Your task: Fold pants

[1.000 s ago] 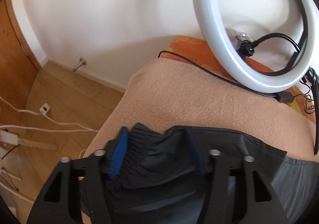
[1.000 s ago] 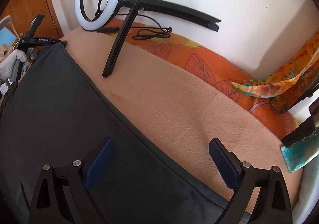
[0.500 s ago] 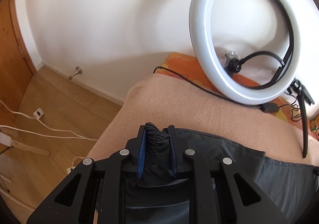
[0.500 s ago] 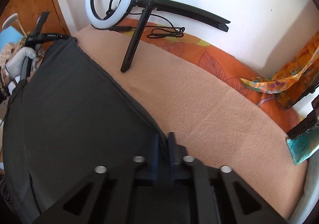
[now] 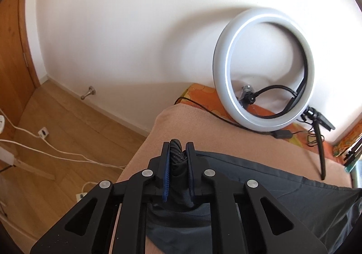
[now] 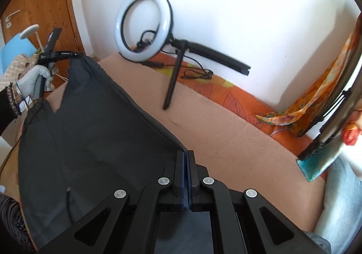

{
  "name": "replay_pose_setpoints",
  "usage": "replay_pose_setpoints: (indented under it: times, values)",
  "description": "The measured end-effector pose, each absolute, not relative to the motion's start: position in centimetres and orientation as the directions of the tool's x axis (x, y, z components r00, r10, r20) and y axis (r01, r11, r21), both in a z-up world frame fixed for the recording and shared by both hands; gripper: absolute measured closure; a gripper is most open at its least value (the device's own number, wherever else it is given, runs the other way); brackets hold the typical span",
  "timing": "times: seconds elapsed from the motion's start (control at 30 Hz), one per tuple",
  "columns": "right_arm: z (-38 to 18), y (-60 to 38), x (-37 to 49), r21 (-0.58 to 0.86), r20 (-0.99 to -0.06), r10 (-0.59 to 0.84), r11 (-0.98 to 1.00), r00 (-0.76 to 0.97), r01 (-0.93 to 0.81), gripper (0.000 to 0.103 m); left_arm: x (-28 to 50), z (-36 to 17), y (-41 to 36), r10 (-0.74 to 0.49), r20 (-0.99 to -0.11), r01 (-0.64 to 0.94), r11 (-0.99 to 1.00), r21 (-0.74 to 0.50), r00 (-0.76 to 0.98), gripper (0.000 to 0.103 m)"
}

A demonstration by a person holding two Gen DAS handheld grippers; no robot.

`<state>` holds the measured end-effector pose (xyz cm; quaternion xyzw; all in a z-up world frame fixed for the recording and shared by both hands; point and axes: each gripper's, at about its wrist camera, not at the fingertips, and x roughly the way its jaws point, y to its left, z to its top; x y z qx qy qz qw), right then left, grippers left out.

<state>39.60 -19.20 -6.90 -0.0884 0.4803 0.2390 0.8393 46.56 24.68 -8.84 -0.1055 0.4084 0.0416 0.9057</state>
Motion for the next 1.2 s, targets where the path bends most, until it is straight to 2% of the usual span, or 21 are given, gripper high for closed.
replay_pose_setpoints:
  times: [0.2, 0.37, 0.5, 1.0, 1.1, 1.17, 1.2]
  values:
    - [-2.9, -19.0, 36.2, 0.08, -0.824, 0.334, 0.868, 0.458, -0.49, 0.103, 43.6, -6.9, 26.0, -0.039, -0.71, -0.154, 0.966, -0.206, 0.703, 0.092]
    - [-0.6, -18.2, 32.1, 0.072, -0.819, 0.347, 0.853, 0.458, -0.517, 0.103, 39.6, -4.9, 26.6, -0.037, -0.687, -0.138, 0.97, -0.198, 0.726, 0.092]
    - [0.7, -17.4, 28.1, 0.079, -0.818, 0.362, 0.841, 0.448, -0.535, 0.103, 36.4, -4.8, 27.4, -0.056, -0.689, -0.144, 0.963, -0.229, 0.723, 0.092]
    - [-1.0, -16.1, 17.6, 0.147, -0.863, 0.371, 0.834, 0.343, -0.532, 0.103, 23.7, -8.2, 27.9, -0.119, -0.704, -0.178, 0.926, -0.333, 0.7, 0.092]
    - [-1.4, -15.9, 16.4, 0.131, -0.869, 0.357, 0.833, 0.341, -0.538, 0.103, 22.2, -8.9, 28.4, -0.15, -0.701, -0.207, 0.894, -0.397, 0.698, 0.088]
    - [-1.7, -15.7, 15.7, 0.125, -0.872, 0.35, 0.835, 0.341, -0.536, 0.103, 21.7, -9.6, 29.1, -0.183, -0.686, -0.244, 0.846, -0.475, 0.704, 0.081]
    - [-1.9, -15.7, 15.5, 0.129, -0.873, 0.35, 0.838, 0.34, -0.531, 0.103, 21.6, -10.0, 29.4, -0.199, -0.684, -0.268, 0.816, -0.512, 0.702, 0.074]
